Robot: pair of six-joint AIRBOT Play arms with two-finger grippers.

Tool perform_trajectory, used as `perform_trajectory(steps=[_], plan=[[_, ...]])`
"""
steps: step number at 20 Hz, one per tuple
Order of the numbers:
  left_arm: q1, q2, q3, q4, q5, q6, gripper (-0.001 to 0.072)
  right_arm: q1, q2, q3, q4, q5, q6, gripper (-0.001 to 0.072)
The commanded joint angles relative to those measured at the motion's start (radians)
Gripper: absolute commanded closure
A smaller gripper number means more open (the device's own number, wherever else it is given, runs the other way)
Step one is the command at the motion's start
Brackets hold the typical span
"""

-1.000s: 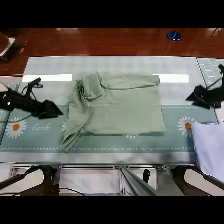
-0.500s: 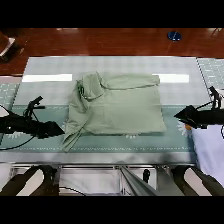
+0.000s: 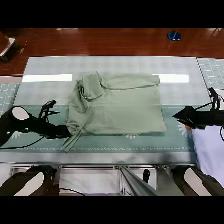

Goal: Fold the shirts.

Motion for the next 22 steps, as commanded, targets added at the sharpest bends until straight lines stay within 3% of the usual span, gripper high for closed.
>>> perform_trajectory(steps=[1, 2, 3, 4, 8, 14, 22], plan=[[-0.029, -0.071, 0.005, -0.023, 0.058, -0.015, 0.0257, -0.001, 0.000, -0.001, -0.097, -0.035, 0.079, 0.0304], [-0.028, -0.077, 0.009, -0.023, 0.058, -0.014, 0.0383, -0.001, -0.005, -0.001, -0.175, -0.047, 0.140, 0.0304], [-0.028, -0.078, 0.010, -0.023, 0.058, -0.008, 0.0638, -0.001, -0.014, -0.001, -0.228, -0.045, 0.163, 0.0304], [-0.029, -0.077, 0.011, -0.025, 0.057, 0.005, 0.0687, -0.001, -0.025, -0.002, -0.249, -0.034, 0.163, 0.0304], [-0.028, -0.077, 0.024, -0.027, 0.058, 0.005, 0.0687, 0.000, -0.101, -0.015, -0.225, 0.031, 0.141, 0.0304], [-0.026, -0.077, 0.039, -0.050, 0.058, 0.004, 0.0687, 0.007, -0.245, -0.024, -0.051, 0.042, 0.051, 0.0304], [-0.026, -0.077, 0.039, -0.050, 0.065, 0.005, 0.0687, 0.206, -0.399, -0.018, 0.042, -0.139, 0.089, 0.0305]])
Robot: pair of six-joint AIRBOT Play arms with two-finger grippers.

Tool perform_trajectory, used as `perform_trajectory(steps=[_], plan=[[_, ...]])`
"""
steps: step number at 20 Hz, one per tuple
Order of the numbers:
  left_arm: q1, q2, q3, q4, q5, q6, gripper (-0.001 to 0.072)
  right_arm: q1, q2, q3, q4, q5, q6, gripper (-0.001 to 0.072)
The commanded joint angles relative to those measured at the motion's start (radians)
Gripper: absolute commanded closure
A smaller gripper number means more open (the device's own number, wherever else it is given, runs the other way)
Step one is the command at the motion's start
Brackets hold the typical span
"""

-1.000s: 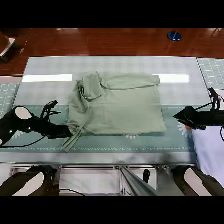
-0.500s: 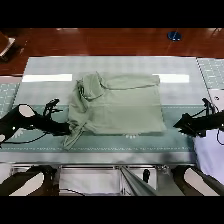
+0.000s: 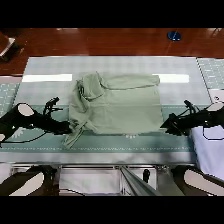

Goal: Fold the shirts.

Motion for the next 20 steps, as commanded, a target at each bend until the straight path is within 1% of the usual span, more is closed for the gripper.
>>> perform_trajectory(steps=[1, 2, 3, 4, 5, 7, 9, 11, 12, 14, 16, 18, 20], plan=[[0.002, 0.000, 0.001, 0.000, 0.024, 0.006, 0.0687, 0.061, -0.053, 0.010, 0.067, -0.127, 0.023, 0.0340], [0.003, 0.000, 0.005, 0.000, 0.037, 0.008, 0.0687, 0.069, -0.053, 0.020, 0.092, -0.148, 0.030, 0.0444], [0.003, 0.000, 0.022, -0.001, 0.037, 0.007, 0.0687, 0.081, -0.053, 0.038, 0.122, -0.147, 0.014, 0.0609], [0.003, 0.000, 0.050, -0.001, 0.027, 0.007, 0.0687, 0.098, -0.052, 0.068, 0.162, -0.129, -0.044, 0.0687], [0.003, 0.003, 0.095, -0.001, 0.009, 0.007, 0.0687, 0.116, -0.049, 0.112, 0.191, -0.094, -0.072, 0.0687], [0.003, 0.016, 0.232, -0.024, -0.026, 0.007, 0.0687, 0.151, -0.023, 0.256, 0.196, -0.034, -0.076, 0.0687], [0.013, 0.040, 0.419, -0.111, -0.038, 0.006, 0.0687, 0.175, 0.027, 0.464, 0.195, -0.008, -0.051, 0.0687], [0.035, 0.067, 0.644, -0.221, -0.028, 0.006, 0.0687, 0.189, 0.079, 0.716, 0.183, -0.006, -0.024, 0.0688], [0.045, 0.079, 0.750, -0.252, -0.017, 0.001, 0.0687, 0.190, 0.102, 0.858, 0.164, -0.004, -0.015, 0.0688], [0.065, 0.110, 0.958, -0.255, 0.009, -0.038, 0.0687, 0.190, 0.146, 1.114, 0.102, 0.013, 0.005, 0.0688], [0.094, 0.156, 1.122, -0.255, 0.028, -0.039, 0.0687, 0.188, 0.201, 1.322, 0.006, 0.039, 0.029, 0.0687], [0.139, 0.223, 1.228, -0.249, 0.046, -0.039, 0.0687, 0.188, 0.278, 1.440, -0.062, 0.062, 0.031, 0.0687], [0.196, 0.312, 1.274, -0.188, 0.064, -0.048, 0.0687, 0.188, 0.385, 1.449, -0.130, 0.067, 0.031, 0.0687]])
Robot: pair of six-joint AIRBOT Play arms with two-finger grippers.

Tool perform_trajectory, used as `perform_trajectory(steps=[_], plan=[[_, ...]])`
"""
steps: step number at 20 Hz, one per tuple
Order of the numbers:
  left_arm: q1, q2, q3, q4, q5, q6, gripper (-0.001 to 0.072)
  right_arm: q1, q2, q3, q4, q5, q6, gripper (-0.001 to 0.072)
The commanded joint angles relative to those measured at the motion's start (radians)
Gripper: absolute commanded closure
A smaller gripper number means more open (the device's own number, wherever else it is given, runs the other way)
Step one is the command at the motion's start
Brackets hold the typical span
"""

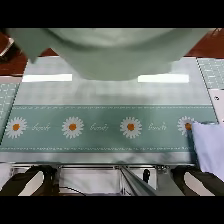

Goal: Fold the shirts.

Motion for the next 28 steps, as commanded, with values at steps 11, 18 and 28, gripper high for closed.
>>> perform_trajectory(steps=[11, 18, 28], plan=[[0.099, 0.470, 0.064, 0.455, -0.050, -0.191, 0.0687, 0.002, 0.342, 0.076, -0.348, 0.374, 0.098, 0.0687], [0.097, 0.393, -0.471, 0.013, 0.016, -0.104, 0.0687, 0.002, 0.308, -0.297, -0.380, 0.266, 0.103, 0.0687], [-0.219, -0.391, -0.510, -0.055, 0.377, 0.005, 0.0688, 0.002, -0.340, -0.376, -0.270, 0.023, 0.060, 0.0687]])
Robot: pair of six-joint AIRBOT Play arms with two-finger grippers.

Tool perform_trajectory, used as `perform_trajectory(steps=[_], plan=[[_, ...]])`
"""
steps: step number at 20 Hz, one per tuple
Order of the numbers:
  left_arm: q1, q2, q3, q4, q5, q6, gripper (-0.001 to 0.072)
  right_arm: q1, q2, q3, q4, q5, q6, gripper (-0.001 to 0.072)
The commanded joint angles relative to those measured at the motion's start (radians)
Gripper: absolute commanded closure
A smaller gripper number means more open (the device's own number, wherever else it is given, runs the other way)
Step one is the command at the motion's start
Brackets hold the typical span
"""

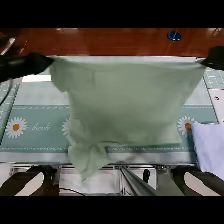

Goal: Fold the shirts.

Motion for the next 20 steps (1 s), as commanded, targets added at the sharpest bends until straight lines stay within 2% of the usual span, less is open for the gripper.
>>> perform_trajectory(steps=[1, 4, 8, 10, 14, 17, 20], plan=[[-0.081, -0.324, 0.131, -0.023, 0.114, 0.007, 0.0687, 0.000, -0.247, 0.045, 0.106, -0.122, -0.007, 0.0687], [-0.077, -0.531, 0.327, -0.023, 0.100, -0.053, 0.0688, 0.000, -0.415, 0.134, 0.124, -0.220, 0.043, 0.0687], [-0.079, -0.687, 0.497, -0.023, 0.025, -0.053, 0.0688, 0.000, -0.580, 0.215, 0.263, -0.298, 0.053, 0.0687], [-0.080, -0.706, 0.515, -0.022, 0.025, -0.052, 0.0687, 0.000, -0.632, 0.223, 0.349, -0.343, 0.051, 0.0687], [-0.031, -0.706, 0.584, -0.016, -0.002, -0.052, 0.0687, -0.007, -0.651, 0.223, 0.411, -0.452, 0.053, 0.0687], [-0.006, -0.706, 0.640, 0.037, -0.056, -0.053, 0.0687, -0.022, -0.651, 0.223, 0.435, -0.448, 0.066, 0.0687], [-0.011, -0.705, 0.658, 0.064, -0.098, -0.051, 0.0681, -0.031, -0.651, 0.223, 0.446, -0.385, 0.076, 0.0670]])
